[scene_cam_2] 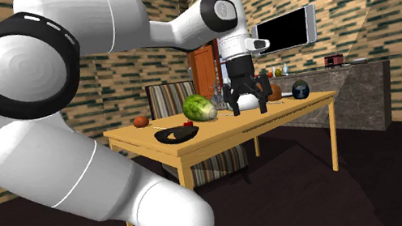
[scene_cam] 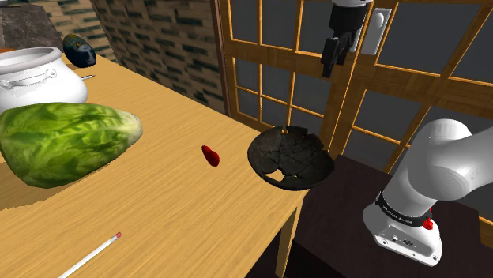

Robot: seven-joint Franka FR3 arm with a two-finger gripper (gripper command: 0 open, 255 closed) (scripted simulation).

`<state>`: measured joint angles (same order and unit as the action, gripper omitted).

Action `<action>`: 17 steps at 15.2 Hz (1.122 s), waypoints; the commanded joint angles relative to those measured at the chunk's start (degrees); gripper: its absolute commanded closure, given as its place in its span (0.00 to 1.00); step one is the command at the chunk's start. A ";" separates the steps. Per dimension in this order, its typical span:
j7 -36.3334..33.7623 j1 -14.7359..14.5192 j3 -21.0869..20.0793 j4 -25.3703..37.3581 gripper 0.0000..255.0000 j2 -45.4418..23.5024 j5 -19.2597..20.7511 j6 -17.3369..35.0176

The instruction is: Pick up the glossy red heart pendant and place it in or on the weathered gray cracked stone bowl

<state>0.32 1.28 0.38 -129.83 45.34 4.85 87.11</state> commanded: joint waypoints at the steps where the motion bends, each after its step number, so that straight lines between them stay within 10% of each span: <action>1: 0.00 0.00 0.00 0.00 0.00 0.00 0.00 0.00; 17: -20.70 -5.01 -17.87 6.35 0.00 -12.75 -12.11 6.75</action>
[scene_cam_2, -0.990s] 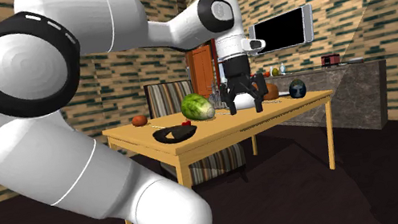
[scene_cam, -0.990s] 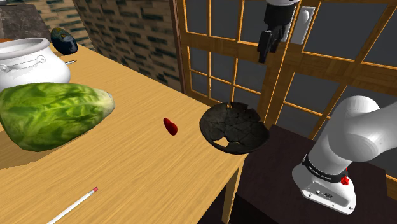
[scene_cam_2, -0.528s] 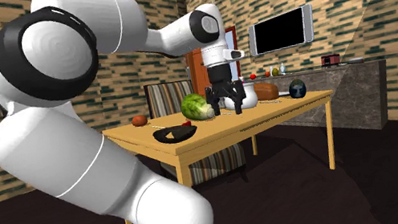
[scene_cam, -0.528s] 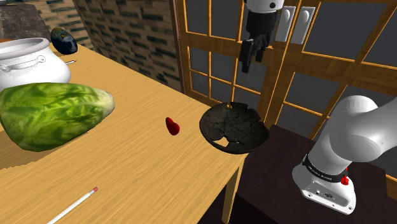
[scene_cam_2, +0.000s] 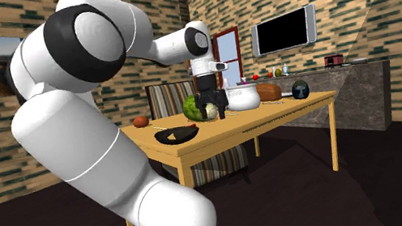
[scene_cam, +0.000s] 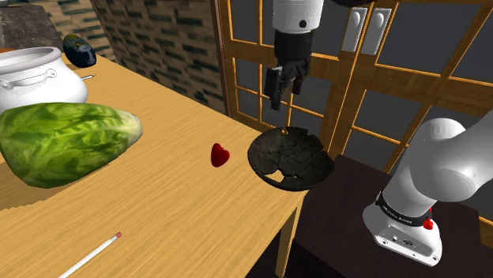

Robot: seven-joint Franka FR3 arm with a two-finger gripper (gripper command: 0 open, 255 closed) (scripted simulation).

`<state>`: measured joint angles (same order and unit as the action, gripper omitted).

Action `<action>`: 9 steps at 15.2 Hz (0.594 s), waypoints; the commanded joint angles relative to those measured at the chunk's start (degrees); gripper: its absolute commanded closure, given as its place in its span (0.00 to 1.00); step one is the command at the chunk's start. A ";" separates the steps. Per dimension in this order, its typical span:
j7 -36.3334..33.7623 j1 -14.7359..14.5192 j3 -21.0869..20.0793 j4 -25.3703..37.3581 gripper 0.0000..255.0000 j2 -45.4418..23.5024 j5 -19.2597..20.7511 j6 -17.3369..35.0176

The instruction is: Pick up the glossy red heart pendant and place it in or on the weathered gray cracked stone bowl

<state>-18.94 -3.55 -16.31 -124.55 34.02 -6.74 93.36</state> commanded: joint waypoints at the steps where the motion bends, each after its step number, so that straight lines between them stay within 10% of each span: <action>1: -2.72 -0.35 -2.30 1.98 0.00 -2.68 -0.91 0.98; 9: -13.58 -1.19 -11.36 11.56 0.00 -14.60 -1.40 4.40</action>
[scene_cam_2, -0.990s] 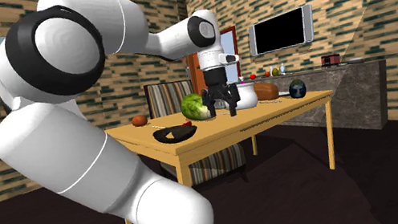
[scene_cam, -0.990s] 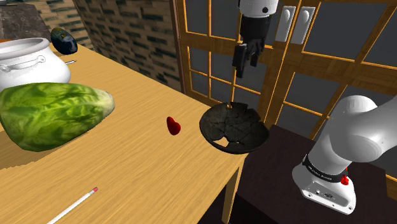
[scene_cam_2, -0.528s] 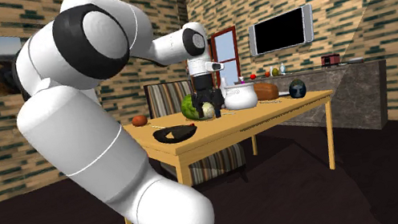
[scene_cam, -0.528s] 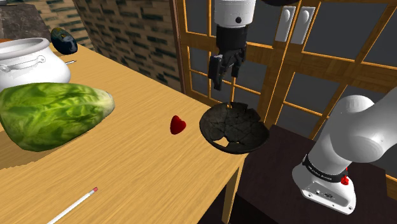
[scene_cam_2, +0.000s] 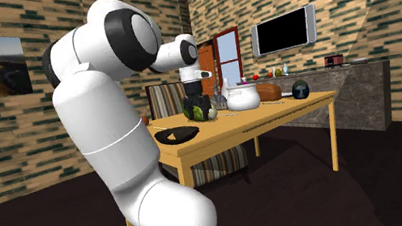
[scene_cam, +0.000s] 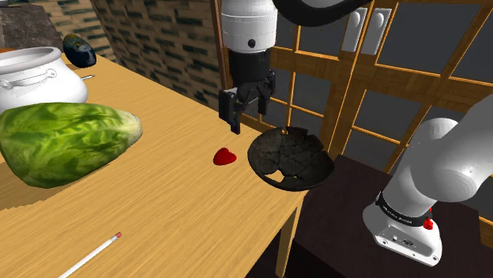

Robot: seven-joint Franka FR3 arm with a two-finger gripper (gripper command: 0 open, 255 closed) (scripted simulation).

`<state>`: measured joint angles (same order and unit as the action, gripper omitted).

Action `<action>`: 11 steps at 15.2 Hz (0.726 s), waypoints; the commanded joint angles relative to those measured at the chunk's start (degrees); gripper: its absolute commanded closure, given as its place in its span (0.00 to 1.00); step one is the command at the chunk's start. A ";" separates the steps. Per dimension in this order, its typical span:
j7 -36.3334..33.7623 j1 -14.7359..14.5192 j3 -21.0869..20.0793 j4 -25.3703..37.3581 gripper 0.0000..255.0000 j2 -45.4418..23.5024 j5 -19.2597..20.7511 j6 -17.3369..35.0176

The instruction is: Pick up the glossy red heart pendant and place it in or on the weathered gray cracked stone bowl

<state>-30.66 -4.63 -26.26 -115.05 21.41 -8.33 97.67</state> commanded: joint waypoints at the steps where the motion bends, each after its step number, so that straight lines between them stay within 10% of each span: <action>1: -3.33 -0.21 -2.57 3.55 0.00 -3.75 0.54 0.43; 11: -12.82 -1.62 -9.23 10.87 0.00 -15.70 5.05 4.71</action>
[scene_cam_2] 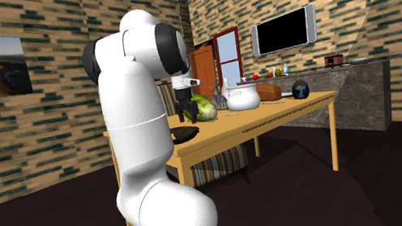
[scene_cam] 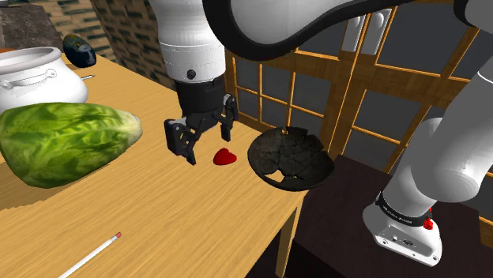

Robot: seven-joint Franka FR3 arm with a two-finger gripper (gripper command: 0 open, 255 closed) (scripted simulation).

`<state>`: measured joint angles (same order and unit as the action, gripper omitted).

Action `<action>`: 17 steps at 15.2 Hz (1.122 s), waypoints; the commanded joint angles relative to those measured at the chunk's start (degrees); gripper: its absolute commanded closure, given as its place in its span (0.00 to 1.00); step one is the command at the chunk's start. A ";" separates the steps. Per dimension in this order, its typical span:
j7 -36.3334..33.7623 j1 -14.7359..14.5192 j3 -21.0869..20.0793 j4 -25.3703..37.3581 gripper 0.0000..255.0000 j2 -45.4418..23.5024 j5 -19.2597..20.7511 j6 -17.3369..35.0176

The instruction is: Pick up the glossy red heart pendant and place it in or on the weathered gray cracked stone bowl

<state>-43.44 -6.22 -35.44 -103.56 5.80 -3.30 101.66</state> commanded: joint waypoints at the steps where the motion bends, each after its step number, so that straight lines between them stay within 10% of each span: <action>1: -0.05 -0.04 -0.07 -1.37 0.00 -0.10 0.02 1.49; 12: -0.07 -0.08 -0.15 -3.25 0.00 -0.20 0.06 3.45; 13: -0.07 -0.08 -0.15 -3.25 1.00 -0.20 0.06 3.45; 17: -0.09 -0.09 -0.16 -3.23 1.00 -0.23 0.07 3.45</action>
<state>-43.52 -6.31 -35.60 -106.78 5.58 -3.23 105.11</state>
